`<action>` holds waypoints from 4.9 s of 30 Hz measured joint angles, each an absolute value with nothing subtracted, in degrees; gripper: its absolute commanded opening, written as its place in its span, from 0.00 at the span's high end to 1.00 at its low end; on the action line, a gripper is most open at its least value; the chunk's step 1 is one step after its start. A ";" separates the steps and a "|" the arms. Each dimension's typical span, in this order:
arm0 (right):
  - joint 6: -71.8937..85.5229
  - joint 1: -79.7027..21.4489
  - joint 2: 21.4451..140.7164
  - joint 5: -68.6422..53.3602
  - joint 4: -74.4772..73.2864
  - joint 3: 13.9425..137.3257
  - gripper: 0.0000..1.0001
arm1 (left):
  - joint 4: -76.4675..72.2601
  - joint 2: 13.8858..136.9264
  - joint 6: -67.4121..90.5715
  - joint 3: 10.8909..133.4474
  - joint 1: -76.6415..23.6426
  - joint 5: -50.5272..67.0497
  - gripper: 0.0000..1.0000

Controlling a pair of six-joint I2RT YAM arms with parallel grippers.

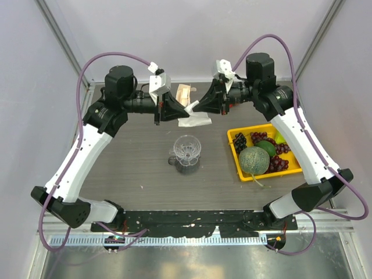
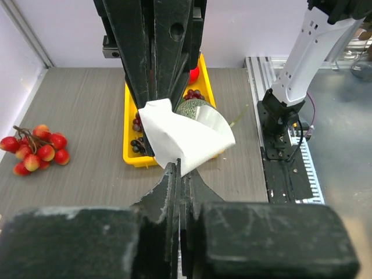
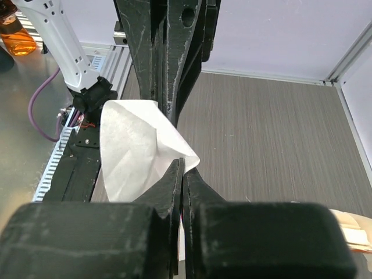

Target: Place the coffee filter in the dripper

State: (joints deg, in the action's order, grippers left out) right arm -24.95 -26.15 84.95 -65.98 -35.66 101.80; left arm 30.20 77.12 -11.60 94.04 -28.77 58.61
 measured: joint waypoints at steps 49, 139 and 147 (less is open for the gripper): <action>-40.45 -21.17 81.93 -62.59 -32.01 101.10 0.15 | 29.17 81.52 1.50 93.45 -24.99 67.75 1.00; -25.61 -25.43 79.24 -64.64 -28.14 97.95 0.95 | 37.12 69.19 -39.57 86.24 -34.87 41.34 0.25; -6.39 -23.40 82.98 -60.38 -20.88 98.39 0.95 | 25.47 68.82 -22.41 81.36 -29.32 39.55 0.09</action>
